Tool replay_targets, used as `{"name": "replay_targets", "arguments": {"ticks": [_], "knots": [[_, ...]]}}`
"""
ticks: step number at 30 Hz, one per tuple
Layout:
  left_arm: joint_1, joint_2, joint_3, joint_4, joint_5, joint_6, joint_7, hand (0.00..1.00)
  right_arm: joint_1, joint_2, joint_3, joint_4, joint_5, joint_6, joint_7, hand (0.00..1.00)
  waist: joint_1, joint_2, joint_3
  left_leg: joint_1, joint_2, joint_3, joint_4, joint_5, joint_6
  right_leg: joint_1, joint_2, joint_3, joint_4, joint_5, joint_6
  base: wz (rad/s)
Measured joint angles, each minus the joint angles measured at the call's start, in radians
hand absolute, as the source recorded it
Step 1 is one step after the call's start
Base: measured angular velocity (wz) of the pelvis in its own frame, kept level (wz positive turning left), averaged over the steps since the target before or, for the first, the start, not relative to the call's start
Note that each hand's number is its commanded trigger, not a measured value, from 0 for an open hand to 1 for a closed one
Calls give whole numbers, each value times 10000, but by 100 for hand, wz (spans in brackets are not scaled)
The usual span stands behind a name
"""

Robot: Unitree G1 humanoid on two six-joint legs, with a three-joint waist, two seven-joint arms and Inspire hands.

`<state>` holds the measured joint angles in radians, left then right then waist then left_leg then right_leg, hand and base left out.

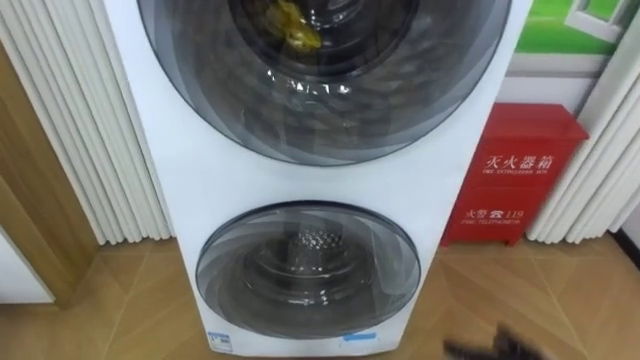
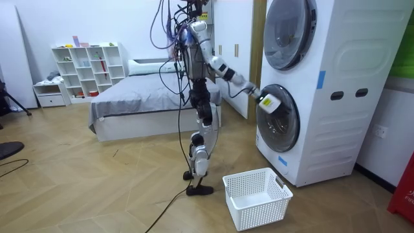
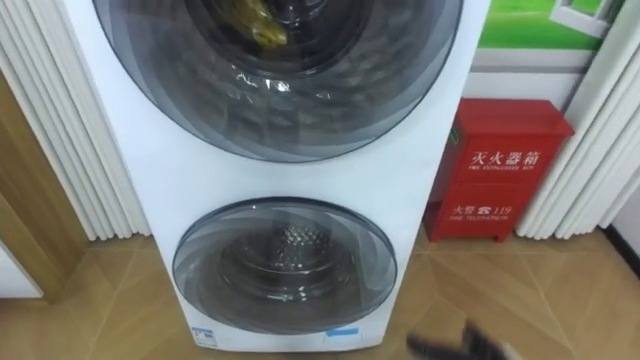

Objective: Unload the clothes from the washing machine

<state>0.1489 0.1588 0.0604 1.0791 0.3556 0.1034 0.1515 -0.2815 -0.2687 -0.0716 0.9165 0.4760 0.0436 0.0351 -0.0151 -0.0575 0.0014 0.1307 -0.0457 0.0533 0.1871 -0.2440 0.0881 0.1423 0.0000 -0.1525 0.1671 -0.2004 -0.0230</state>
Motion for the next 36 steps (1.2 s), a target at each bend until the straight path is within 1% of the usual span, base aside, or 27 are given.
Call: {"name": "replay_targets", "arguments": {"ticks": [1, 2, 3, 5, 7, 10, 11, 13, 14, 15, 16, 17, 18, 19, 20, 21, 22, 23, 24, 25, 26, 27, 28, 30, 32, 33, 36], "knots": [[-4, 28, 11, -3, -4, 10, 0, 0, -80, -99, -1, -317, 285, 6, -77, 0, 215, -51, -37, 39, 6, -20, -8, 3, -2, 17, 5, 5, 20, 1, 1, -4], [-4, 60, 10, 1, 4, 31, 0, 0, -312, -174, 4, -406, 616, 9, -149, 0, 310, -100, -68, 57, 12, -58, -7, 6, -4, 19, 8, 5, 20, 1, 1, 0], [-29, 90, 10, -8, 15, 76, 0, 0, -615, -256, 5, -407, 909, 12, -262, 0, 327, -113, -71, 53, 8, -194, -7, 7, -4, 27, 11, -53, 22, 1, 1, 3], [-64, 131, 2, -84, 62, 122, 1, 0, -897, -492, 6, -413, 1212, 13, -385, 0, 357, -141, -56, 97, 10, -326, -16, 7, -4, 6, -2, -166, 55, 1, 1, 21], [-29, 219, -5, -146, 95, 199, 6, 0, -1169, -631, 5, -436, 1215, 13, -482, 0, 475, -187, -41, 141, 17, -296, -67, 7, -4, 87, -43, -166, -16, 1, 2, 4], [78, 289, 27, -217, 321, 288, 147, 0, -1786, -719, 7, -727, 1439, 23, -690, 0, 478, -245, -14, 127, 20, -354, -193, 18, -21, 177, -32, -343, -120, 1, 2, 12], [89, 298, 75, -221, 320, 313, 198, 0, -2147, -809, 6, -742, 1457, 24, -740, 0, 486, -283, 3, 104, 25, -346, -206, 18, -22, 155, -26, -371, -142, 1, 2, 8], [216, 305, 117, -390, 330, 463, 208, 0, -2485, -890, 6, -1207, 1364, 34, -942, 0, 513, -360, -8, 68, 36, -365, -203, 19, -23, 124, -12, -369, -141, 0, 2, 5], [356, 334, 145, -561, 421, 526, 229, 0, -2652, -909, 81, -1614, 1198, 255, -1195, 0, 523, -443, -32, 44, 59, -386, -192, 22, -28, 78, 8, -392, -97, 1, 2, 0], [401, 373, 128, -567, 491, 541, 263, 0, -2682, -907, 165, -1635, 1137, 390, -1278, 0, 506, -494, -41, 56, 90, -404, -195, 35, -47, 10, 26, -410, 36, 0, 1, -18], [391, 389, 117, -551, 547, 584, 303, 0, -2684, -911, 264, -1645, 883, 452, -1261, 0, 507, -474, 3, 186, 231, -814, -238, 50, -57, -429, 202, -494, 765, -62, -11, -45], [383, 417, 163, -540, 674, 558, 334, 0, -2683, -905, 337, -1808, 590, 454, -1262, 0, 531, -335, 27, 225, 486, -1445, -258, 45, -69, -1011, 700, -121, 768, -329, -365, -77], [365, 522, 181, -538, 912, 501, 354, 0, -2838, -904, 559, -2398, 244, 456, -1327, 0, 576, -360, 26, 100, 682, -1498, -216, 22, -125, -1770, 1126, 115, -165, 274, -963, -75], [371, 539, 198, -494, 1091, 479, 358, 0, -2942, -906, 629, -2757, 121, 455, -1417, 0, 599, -419, 5, 22, 653, -1453, -160, -36, -241, -2089, 1119, 71, -539, 816, -1043, -61], [439, 447, 218, -274, 1366, 479, 386, 0, -3160, -993, 789, -3339, 41, 394, -1713, 0, 482, -331, -10, 203, 591, -1420, -44, -437, -530, -2462, 838, -270, -208, 2141, -946, -13], [328, 429, 65, -250, 1351, 502, 380, 0, -3170, -1227, 1207, -3576, -252, 351, -2051, 0, 376, -246, 35, 374, 733, -988, -8, -397, -773, -2258, 835, -422, 59, 2125, -984, 16], [258, 475, -10, -291, 1301, 486, 380, 0, -3170, -1360, 1397, -3582, -424, 399, -2129, 0, 291, -326, 58, 362, 833, -543, -68, -298, -933, -2141, 782, -386, 27, 2122, -981, 54], [74, 504, -121, -423, 1275, 439, 384, 0, -3175, -1496, 1466, -3631, -622, 507, -2254, 0, 244, -359, 57, 218, 1103, 69, -333, -162, -895, -2122, 770, -370, 30, 2083, -919, 43], [-47, 518, -206, -507, 1277, 455, 402, 0, -3199, -1518, 1459, -3755, -894, 660, -2306, 0, 303, -429, 28, 164, 1066, 291, -333, -129, -808, -2180, 751, -327, 2, 1989, -800, 24], [-77, 509, -258, -527, 1281, 525, 405, 0, -3217, -1518, 1460, -3809, -957, 721, -2286, 0, 343, -448, 23, 121, 1038, 301, -323, -124, -803, -2203, 743, -268, -14, 1973, -807, 0], [-100, 437, -253, -638, 1312, 695, 404, 0, -3235, -1526, 1444, -3937, -1129, 882, -2285, 0, 377, -448, 7, 45, 1011, 307, -296, -127, -804, -2254, 723, -268, 6, 1952, -811, -3], [-95, 426, -253, -649, 1368, 754, 404, 0, -3236, -1544, 1427, -4004, -1223, 947, -2286, 0, 407, -448, 5, 26, 995, 308, -284, -128, -806, -2277, 712, -268, 19, 1927, -827, -4], [-33, 423, -255, -649, 1388, 871, 404, 0, -3236, -1559, 1371, -4273, -1362, 1173, -2297, 0, 472, -442, 3, 9, 965, 311, -271, -126, -813, -2299, 702, -269, 19, 1888, -865, 0], [148, 436, -235, -760, 1391, 1192, 402, 0, -3233, -1589, 1360, -4834, -1783, 1752, -2367, 0, 451, -418, -12, -5, 893, 273, -268, -101, -855, -2309, 698, -295, 55, 1818, -938, 0], [251, 435, -234, -918, 1389, 1336, 402, 0, -3234, -1659, 1292, -5340, -1735, 2059, -2465, 0, 445, -393, -26, -10, 894, 278, -268, -84, -883, -2339, 709, -287, 105, 1791, -969, 0], [260, 433, -228, -1008, 1390, 1379, 401, 0, -3234, -1674, 1192, -5719, -1733, 2193, -2602, 0, 441, -381, -38, -23, 893, 283, -268, -76, -898, -2408, 698, -287, 232, 1727, -984, 0], [441, 409, -232, -1450, 1390, 1358, 401, 0, -3235, -1694, 1041, -6617, -1740, 2287, -2826, 0, 402, -321, -117, -43, 897, 300, -255, -57, -929, -2503, 686, -282, 386, 1646, -1021, -1]]}}
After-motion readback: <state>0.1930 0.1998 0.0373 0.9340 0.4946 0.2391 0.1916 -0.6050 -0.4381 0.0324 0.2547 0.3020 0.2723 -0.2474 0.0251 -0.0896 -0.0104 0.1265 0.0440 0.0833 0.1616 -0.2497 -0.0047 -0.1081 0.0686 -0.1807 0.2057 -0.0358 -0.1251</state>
